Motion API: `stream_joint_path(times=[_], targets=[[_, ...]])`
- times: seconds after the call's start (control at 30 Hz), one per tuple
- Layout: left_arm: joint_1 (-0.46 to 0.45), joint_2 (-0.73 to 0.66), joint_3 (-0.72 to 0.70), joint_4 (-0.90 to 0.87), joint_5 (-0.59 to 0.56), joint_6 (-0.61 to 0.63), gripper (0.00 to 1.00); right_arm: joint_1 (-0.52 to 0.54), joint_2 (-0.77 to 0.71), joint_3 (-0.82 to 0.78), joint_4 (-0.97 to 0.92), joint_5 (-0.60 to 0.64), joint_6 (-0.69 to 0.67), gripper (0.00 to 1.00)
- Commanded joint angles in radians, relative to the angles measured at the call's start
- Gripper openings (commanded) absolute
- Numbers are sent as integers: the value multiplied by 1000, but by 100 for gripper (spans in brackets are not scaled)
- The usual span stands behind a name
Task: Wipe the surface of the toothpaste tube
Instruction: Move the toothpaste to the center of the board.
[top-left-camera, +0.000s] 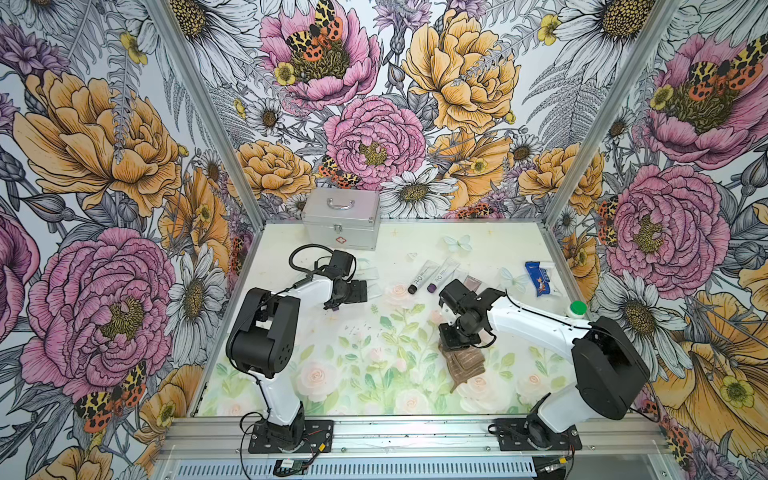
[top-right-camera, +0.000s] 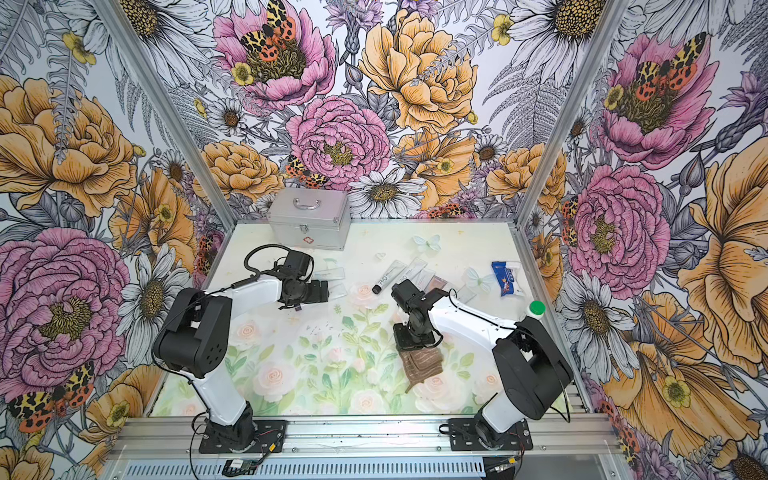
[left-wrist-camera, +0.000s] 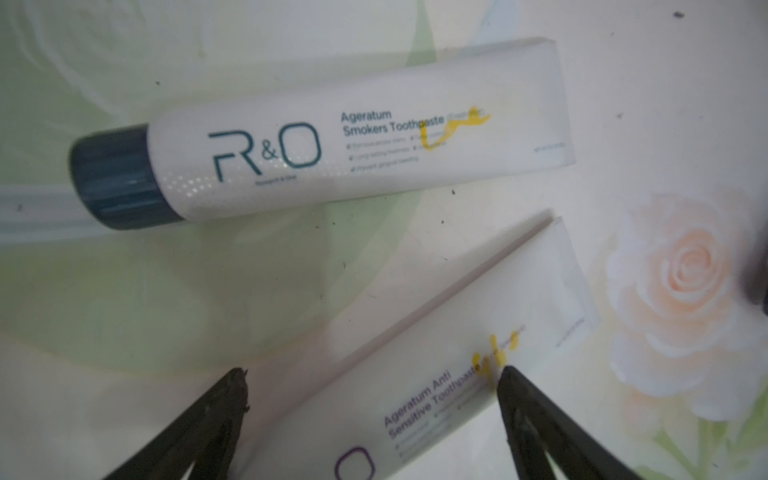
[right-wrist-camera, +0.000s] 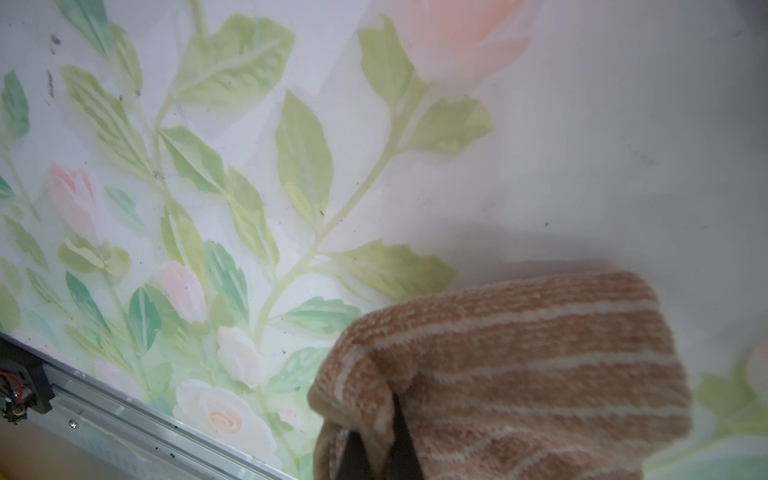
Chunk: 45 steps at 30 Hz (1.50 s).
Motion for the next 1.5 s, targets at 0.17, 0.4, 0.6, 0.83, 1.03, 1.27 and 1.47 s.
stream_joint_path(times=[0.17, 0.4, 0.6, 0.83, 1.03, 1.27, 1.47], targets=[[-112, -65, -89, 1, -51, -44, 91, 7, -13, -2, 8, -1, -14, 0], [-163, -39, -98, 0, -77, -56, 53, 10, -10, 13, 8, -2, -14, 0], [-241, -34, -100, 7, -76, -37, 31, 11, -5, 13, 8, 1, -14, 0], [-482, -72, -106, 29, -21, 37, 32, 8, 10, 20, 8, 6, -20, 0], [-638, -71, -154, 43, 25, 22, 35, 3, 10, 24, 7, 4, -24, 0], [-739, -119, -255, 111, -11, -62, 39, -1, 10, 22, 7, -2, -24, 0], [-774, -352, -466, 306, -72, -185, 65, -1, 18, 22, 5, -8, -23, 0]])
